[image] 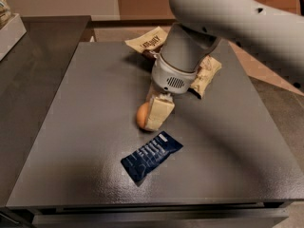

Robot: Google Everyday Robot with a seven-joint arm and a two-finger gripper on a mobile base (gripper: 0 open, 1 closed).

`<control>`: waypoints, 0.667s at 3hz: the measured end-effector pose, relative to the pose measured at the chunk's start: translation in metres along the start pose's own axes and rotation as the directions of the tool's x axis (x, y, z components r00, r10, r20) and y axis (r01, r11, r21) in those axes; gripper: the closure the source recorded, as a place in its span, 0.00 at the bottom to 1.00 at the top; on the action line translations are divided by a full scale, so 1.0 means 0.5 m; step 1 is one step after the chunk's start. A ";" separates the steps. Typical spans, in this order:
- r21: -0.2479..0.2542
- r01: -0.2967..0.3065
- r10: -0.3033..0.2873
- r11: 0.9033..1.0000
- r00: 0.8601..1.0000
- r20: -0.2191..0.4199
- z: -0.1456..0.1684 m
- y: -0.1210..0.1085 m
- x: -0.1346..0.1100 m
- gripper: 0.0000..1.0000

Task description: Move orange near rxbar blueberry

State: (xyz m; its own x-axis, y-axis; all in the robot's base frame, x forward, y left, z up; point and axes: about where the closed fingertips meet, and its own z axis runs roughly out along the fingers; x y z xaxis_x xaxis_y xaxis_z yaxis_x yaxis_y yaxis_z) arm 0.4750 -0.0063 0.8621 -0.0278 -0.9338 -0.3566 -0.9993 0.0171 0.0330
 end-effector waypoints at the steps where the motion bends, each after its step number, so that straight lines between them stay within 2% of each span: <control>1: 0.005 -0.011 0.011 1.000 1.000 0.000 0.005 0.001 0.011 0.36; 2: 0.007 -0.009 0.009 1.000 1.000 -0.001 0.004 0.002 0.009 0.12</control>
Offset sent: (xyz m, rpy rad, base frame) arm -0.0005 -0.0038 -0.0040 -0.0007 -0.0005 -0.0109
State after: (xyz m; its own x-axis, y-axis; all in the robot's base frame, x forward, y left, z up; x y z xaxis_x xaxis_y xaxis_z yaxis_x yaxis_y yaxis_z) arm 0.4738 -0.0098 0.8585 -0.0366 -0.9339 -0.3557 -0.9992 0.0278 0.0297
